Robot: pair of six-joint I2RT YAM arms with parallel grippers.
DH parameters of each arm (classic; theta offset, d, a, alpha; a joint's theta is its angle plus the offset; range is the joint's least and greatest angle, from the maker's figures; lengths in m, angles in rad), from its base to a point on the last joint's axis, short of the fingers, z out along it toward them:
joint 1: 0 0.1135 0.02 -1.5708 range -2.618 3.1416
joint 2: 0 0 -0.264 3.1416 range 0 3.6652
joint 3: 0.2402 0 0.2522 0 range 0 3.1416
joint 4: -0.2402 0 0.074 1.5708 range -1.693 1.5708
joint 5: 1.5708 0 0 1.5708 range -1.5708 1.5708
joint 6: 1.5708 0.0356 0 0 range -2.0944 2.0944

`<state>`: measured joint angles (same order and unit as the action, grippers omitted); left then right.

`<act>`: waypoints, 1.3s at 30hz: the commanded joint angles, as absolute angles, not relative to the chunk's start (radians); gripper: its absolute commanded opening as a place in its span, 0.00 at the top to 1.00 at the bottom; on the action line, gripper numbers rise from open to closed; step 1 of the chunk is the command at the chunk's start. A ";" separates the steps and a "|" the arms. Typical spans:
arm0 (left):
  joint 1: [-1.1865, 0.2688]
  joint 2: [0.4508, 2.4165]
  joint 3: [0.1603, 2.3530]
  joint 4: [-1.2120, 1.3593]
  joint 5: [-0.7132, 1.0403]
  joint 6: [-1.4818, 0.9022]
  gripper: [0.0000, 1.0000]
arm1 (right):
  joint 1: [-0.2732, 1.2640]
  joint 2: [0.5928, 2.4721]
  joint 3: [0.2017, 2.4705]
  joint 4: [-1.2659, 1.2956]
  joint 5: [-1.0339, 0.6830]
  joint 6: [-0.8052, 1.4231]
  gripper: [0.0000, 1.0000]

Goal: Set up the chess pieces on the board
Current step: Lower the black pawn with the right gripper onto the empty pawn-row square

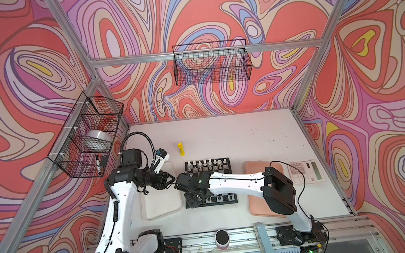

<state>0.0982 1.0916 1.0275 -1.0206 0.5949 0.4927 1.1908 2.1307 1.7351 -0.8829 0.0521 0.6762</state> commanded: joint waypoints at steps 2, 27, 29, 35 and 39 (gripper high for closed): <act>0.104 1.080 1.034 -1.027 0.606 0.490 0.47 | 1.197 2.159 1.756 -0.893 0.081 0.666 0.93; 0.104 1.086 1.039 -1.028 0.607 0.494 0.47 | 1.195 2.182 1.792 -0.919 0.108 0.648 0.80; 0.104 1.086 1.037 -1.028 0.606 0.494 0.47 | 1.195 2.179 1.795 -0.921 0.107 0.648 0.79; 0.104 1.084 1.037 -1.029 0.605 0.494 0.47 | 1.195 2.170 1.799 -0.933 0.105 0.648 0.77; 0.104 1.083 1.039 -1.031 0.603 0.496 0.47 | 1.195 2.161 1.799 -0.936 0.099 0.649 0.75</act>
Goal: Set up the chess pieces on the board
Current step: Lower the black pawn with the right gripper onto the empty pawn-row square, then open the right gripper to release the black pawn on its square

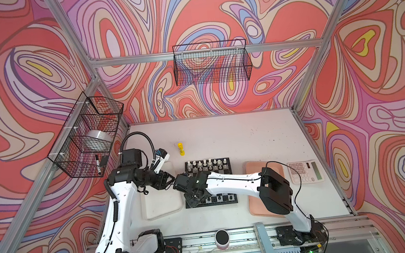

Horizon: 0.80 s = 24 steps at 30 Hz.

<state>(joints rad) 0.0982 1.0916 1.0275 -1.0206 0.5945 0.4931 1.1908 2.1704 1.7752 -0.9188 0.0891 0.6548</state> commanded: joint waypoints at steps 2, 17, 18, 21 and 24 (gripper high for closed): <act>0.104 1.084 1.040 -1.031 0.601 0.498 0.47 | 1.195 2.154 1.799 -0.937 0.100 0.651 0.74; 0.104 1.124 1.101 -1.074 0.590 0.540 0.47 | 1.196 2.029 1.781 -0.929 0.055 0.653 0.71; 0.104 1.130 1.107 -1.081 0.593 0.543 0.46 | 1.195 2.015 1.774 -0.926 0.054 0.655 0.72; 0.104 1.156 1.134 -1.106 0.609 0.552 0.47 | 1.193 1.961 1.729 -0.908 0.045 0.671 0.73; 0.104 1.183 1.164 -1.125 0.629 0.562 0.47 | 1.181 1.897 1.668 -0.889 0.038 0.691 0.73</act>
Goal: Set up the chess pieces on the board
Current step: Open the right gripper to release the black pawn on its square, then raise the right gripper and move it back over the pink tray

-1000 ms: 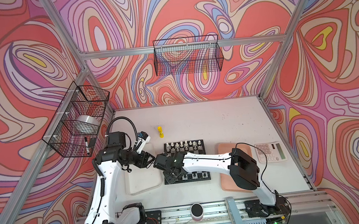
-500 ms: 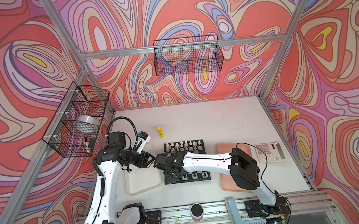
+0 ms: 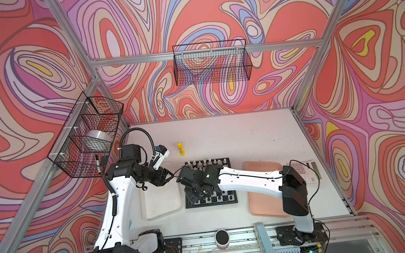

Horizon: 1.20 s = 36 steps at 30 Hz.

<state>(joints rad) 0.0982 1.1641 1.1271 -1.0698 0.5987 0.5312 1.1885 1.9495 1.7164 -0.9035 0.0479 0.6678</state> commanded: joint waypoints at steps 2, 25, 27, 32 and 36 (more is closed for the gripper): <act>0.104 1.199 1.181 -1.132 0.639 0.567 0.47 | 1.166 1.845 1.611 -0.876 0.052 0.705 0.74; -0.300 1.374 1.376 -1.110 0.528 0.532 0.48 | 0.611 1.198 0.948 -0.919 0.056 0.780 0.73; -0.328 1.389 1.386 -1.113 0.529 0.534 0.48 | 0.585 1.209 0.910 -0.892 0.037 0.780 0.72; -0.376 1.402 1.390 -1.118 0.532 0.537 0.47 | 0.566 1.255 0.869 -0.838 0.032 0.786 0.70; -0.394 1.402 1.384 -1.120 0.537 0.534 0.47 | 0.547 1.304 0.861 -0.821 0.029 0.775 0.68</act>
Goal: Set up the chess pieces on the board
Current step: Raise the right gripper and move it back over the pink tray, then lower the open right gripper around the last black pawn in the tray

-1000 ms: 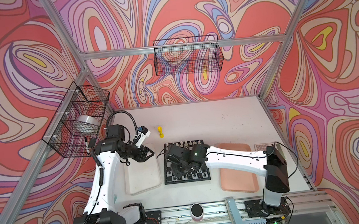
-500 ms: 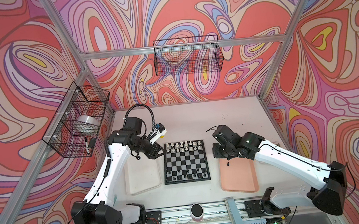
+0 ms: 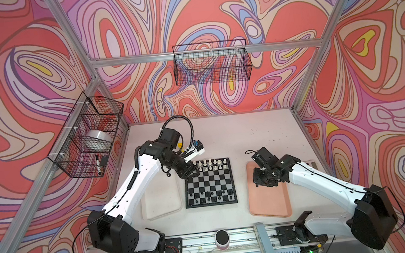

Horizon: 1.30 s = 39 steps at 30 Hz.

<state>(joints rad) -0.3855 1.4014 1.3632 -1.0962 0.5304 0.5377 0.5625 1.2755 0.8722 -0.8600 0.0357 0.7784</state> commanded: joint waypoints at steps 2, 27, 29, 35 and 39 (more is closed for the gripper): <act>-0.397 1.399 1.381 -1.118 0.540 0.532 0.47 | 0.542 1.329 0.858 -0.818 0.031 0.769 0.68; -0.406 1.413 1.370 -1.111 0.583 0.510 0.45 | 0.483 1.429 0.803 -0.725 0.000 0.719 0.72; -0.405 1.411 1.370 -1.111 0.581 0.508 0.45 | 0.481 1.438 0.802 -0.719 -0.002 0.717 0.73; -0.406 1.411 1.369 -1.110 0.580 0.507 0.45 | 0.483 1.473 0.801 -0.704 -0.009 0.714 0.76; -0.406 1.406 1.364 -1.107 0.578 0.505 0.45 | 0.481 1.483 0.806 -0.712 -0.005 0.709 0.78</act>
